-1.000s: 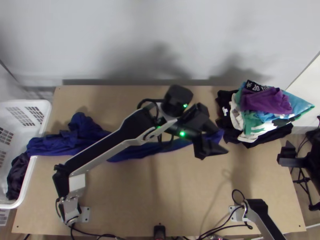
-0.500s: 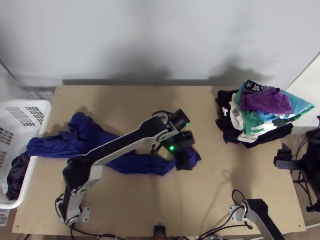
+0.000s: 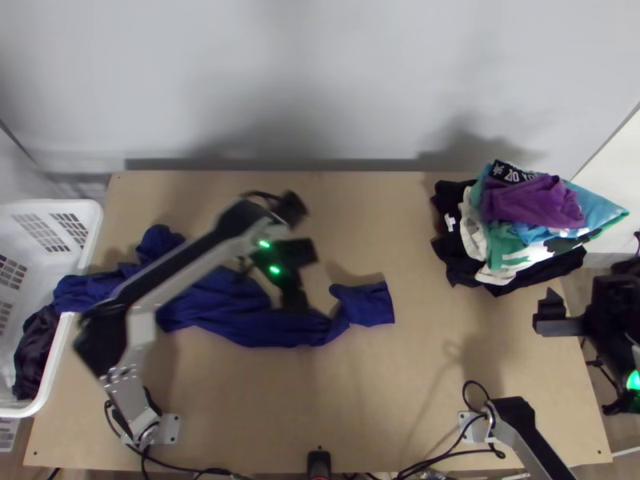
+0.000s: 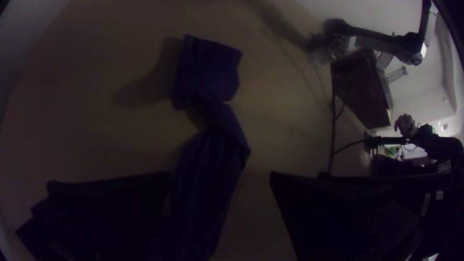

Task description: Fold the t-shirt

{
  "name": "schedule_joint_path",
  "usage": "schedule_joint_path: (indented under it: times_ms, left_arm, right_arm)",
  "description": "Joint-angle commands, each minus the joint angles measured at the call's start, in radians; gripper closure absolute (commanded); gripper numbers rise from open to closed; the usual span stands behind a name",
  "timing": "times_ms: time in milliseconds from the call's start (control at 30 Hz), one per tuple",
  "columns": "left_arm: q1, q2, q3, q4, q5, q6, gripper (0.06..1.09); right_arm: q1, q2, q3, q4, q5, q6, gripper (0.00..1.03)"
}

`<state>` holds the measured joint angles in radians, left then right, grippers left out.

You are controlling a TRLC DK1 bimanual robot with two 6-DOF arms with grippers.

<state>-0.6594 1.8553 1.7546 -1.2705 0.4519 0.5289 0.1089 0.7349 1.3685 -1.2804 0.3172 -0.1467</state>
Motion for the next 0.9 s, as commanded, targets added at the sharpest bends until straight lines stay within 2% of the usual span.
schedule_joint_path:
  times_ms: [0, 167, 267, 300, 400, 600, 767, 867]
  left_arm:
    - [0.149, -0.215, -0.066, -0.036, 0.010, 0.016, 0.10]
    - [0.270, -0.334, -0.144, -0.066, -0.002, 0.034, 0.10]
    - [0.437, -0.410, -0.159, -0.040, 0.001, 0.022, 0.10]
    - [0.504, -0.429, -0.162, -0.023, 0.001, 0.003, 0.10]
    - [0.684, -0.484, -0.168, -0.018, 0.030, 0.011, 0.10]
    - [0.903, -0.533, -0.276, -0.033, 0.022, 0.121, 0.11]
    - [1.034, -0.536, -0.310, -0.041, 0.002, 0.198, 0.11]
    - [1.084, -0.535, -0.310, -0.041, -0.010, 0.220, 0.11]
  right_arm:
    - [0.054, 0.031, -0.026, 0.015, -0.006, -0.002, 0.05]
    - [0.104, 0.080, -0.040, 0.018, -0.147, 0.035, 0.05]
    - [0.153, 0.152, -0.045, 0.023, -0.290, 0.064, 0.05]
    - [0.181, 0.182, -0.042, 0.029, -0.313, 0.068, 0.05]
    - [0.291, 0.281, -0.025, 0.043, -0.326, 0.049, 0.05]
    - [0.509, 0.532, 0.070, 0.059, -0.372, 0.041, 0.05]
    - [0.701, 0.779, 0.261, 0.059, -0.383, 0.030, 0.05]
    - [0.752, 0.917, 0.391, 0.059, -0.431, 0.009, 0.05]
